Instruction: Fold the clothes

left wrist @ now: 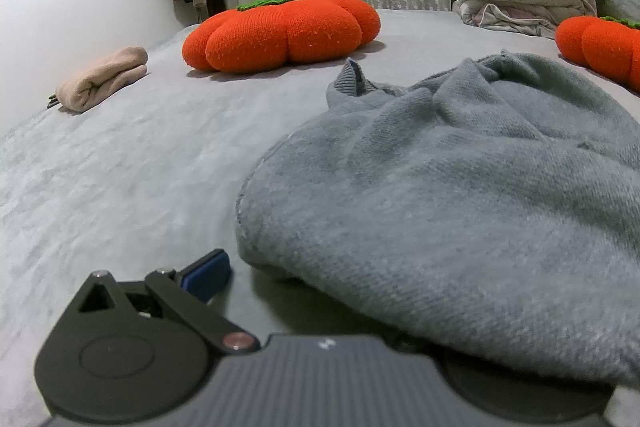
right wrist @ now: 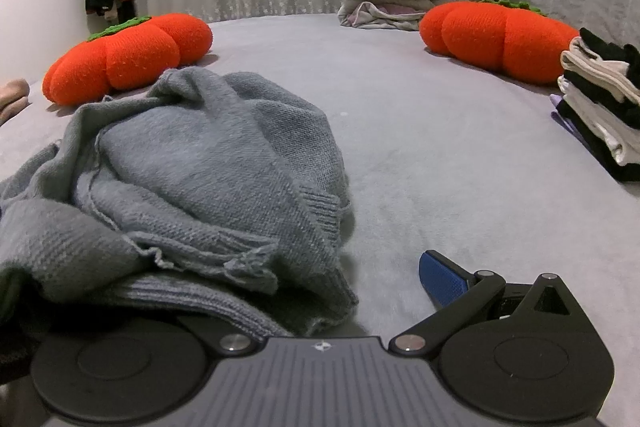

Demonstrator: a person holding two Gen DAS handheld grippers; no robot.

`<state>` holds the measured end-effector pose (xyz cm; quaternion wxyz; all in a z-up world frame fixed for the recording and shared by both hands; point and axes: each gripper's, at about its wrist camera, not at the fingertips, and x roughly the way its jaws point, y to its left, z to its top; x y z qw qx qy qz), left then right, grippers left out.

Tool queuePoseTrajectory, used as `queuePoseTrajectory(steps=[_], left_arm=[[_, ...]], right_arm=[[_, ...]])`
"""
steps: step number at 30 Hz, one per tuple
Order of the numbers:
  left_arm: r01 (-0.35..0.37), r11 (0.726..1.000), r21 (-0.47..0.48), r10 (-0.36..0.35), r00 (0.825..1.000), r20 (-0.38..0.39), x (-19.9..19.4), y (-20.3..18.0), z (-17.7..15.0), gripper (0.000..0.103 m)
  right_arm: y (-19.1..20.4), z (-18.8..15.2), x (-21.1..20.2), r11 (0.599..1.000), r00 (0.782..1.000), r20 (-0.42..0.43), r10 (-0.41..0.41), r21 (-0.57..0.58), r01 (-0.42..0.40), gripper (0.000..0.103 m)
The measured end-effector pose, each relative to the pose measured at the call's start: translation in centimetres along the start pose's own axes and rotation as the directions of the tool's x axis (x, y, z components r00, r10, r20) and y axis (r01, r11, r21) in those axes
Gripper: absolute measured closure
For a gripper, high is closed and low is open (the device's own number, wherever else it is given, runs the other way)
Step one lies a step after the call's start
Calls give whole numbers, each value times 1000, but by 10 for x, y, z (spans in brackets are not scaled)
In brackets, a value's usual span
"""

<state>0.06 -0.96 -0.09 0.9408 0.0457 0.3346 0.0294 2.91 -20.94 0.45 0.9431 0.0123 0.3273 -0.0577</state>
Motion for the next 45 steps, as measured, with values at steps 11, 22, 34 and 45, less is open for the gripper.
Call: queuePoseTrajectory(steps=[11,22,34,45], left_arm=[[19,1000,-20,-19,1000,-13,0,5,3,0],[27,1000,11,-26,996,-82,-7,9,10,0],[-2,997,76,14,988,-154,-28,9,15,0],[-9,991,131,27,991,-131,-57,12,25,0]], right_arm=[[5,5,-2,999,999,-31,15,-38,-16,0],[11,10,-12,994,993,-98,60,-82,-68,0],[22,6,-41,979,985,-110,135,-137,-149,0],[18,13,-54,978,983,-86,160,-125,-170,0]])
